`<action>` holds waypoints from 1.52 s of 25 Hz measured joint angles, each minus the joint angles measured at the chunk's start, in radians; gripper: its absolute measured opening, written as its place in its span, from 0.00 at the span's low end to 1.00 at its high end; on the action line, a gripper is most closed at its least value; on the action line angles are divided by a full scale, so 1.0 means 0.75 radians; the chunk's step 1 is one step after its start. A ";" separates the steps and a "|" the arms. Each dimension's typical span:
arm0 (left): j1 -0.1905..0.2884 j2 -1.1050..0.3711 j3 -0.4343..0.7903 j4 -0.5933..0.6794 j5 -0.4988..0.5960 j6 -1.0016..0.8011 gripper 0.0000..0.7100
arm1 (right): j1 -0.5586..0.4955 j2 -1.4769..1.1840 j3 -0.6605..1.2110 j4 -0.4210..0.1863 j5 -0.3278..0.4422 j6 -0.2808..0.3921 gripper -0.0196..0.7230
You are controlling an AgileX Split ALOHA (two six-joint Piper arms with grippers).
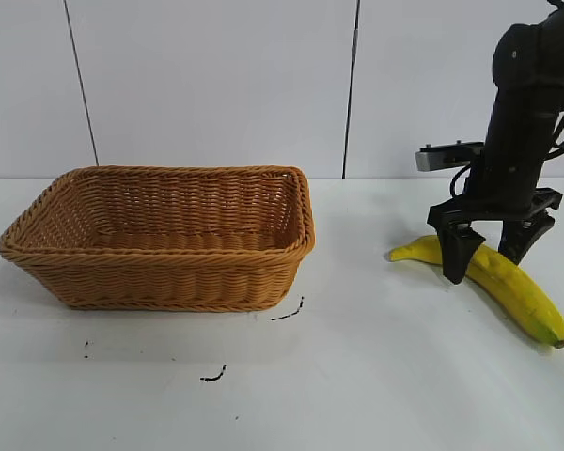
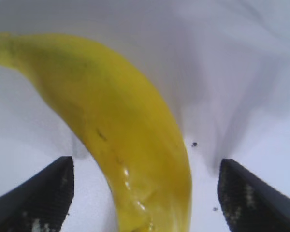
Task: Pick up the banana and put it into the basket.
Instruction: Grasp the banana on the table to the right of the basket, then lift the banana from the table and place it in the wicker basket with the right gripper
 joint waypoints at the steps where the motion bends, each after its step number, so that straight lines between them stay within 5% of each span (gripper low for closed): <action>1: 0.000 0.000 0.000 0.000 0.000 0.000 0.98 | 0.000 0.000 0.000 -0.003 0.001 0.000 0.62; 3: 0.000 0.000 0.000 0.000 0.000 0.000 0.98 | 0.000 0.000 0.000 -0.024 0.008 0.002 0.45; 8: 0.000 0.000 0.000 0.000 0.000 0.000 0.98 | 0.000 -0.016 -0.002 -0.073 0.032 0.022 0.46; 16: 0.000 0.000 0.000 0.000 0.000 0.000 0.98 | 0.000 -0.159 -0.273 -0.040 0.259 0.030 0.46; 29: 0.000 0.000 0.000 0.000 0.000 0.000 0.98 | 0.015 -0.254 -0.489 -0.029 0.285 -0.010 0.46; 38: 0.000 0.000 0.000 0.000 0.000 0.000 0.98 | 0.228 -0.238 -0.673 -0.026 0.286 -0.128 0.46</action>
